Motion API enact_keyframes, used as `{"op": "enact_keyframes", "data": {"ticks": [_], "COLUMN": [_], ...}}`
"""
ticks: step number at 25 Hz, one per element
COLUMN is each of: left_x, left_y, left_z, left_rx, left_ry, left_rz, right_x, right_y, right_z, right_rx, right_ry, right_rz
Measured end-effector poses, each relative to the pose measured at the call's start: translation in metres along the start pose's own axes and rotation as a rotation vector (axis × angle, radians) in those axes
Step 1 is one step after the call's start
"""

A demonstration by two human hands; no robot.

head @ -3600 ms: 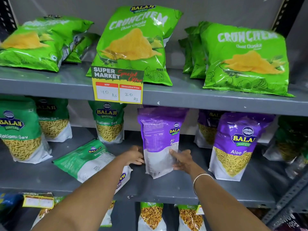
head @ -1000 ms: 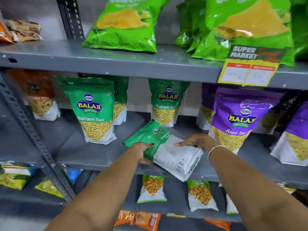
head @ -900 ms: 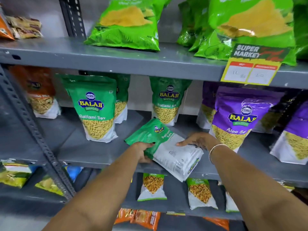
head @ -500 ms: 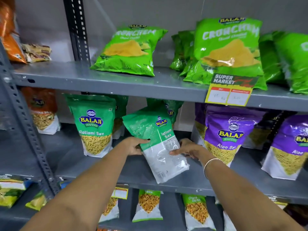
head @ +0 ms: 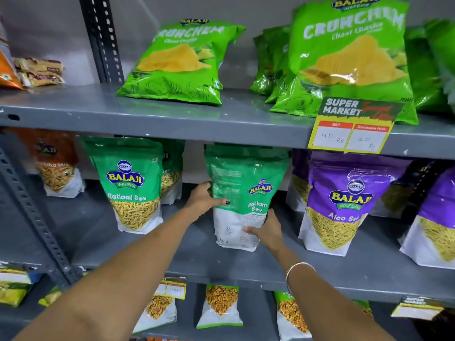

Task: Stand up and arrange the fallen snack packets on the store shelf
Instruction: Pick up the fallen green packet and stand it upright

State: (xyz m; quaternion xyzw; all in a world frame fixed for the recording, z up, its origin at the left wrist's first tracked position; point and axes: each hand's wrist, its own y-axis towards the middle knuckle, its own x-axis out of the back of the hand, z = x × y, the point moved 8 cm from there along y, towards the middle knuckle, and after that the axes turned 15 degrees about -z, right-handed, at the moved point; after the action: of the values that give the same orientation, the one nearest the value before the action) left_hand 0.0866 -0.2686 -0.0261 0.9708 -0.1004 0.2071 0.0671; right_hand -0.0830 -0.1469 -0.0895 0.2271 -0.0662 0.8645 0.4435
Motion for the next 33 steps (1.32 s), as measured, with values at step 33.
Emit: {"op": "enact_keyframes", "data": {"ticks": [33], "left_x": [-0.012], "left_y": [-0.002], "left_z": [0.034], "left_rx": [0.147], "left_ry": [0.145], "left_rz": [0.221], "right_x": [-0.033], "right_y": [0.034], "right_z": [-0.024], "right_rx": [0.153], "right_ry": [-0.267], "right_rz": [0.431]}}
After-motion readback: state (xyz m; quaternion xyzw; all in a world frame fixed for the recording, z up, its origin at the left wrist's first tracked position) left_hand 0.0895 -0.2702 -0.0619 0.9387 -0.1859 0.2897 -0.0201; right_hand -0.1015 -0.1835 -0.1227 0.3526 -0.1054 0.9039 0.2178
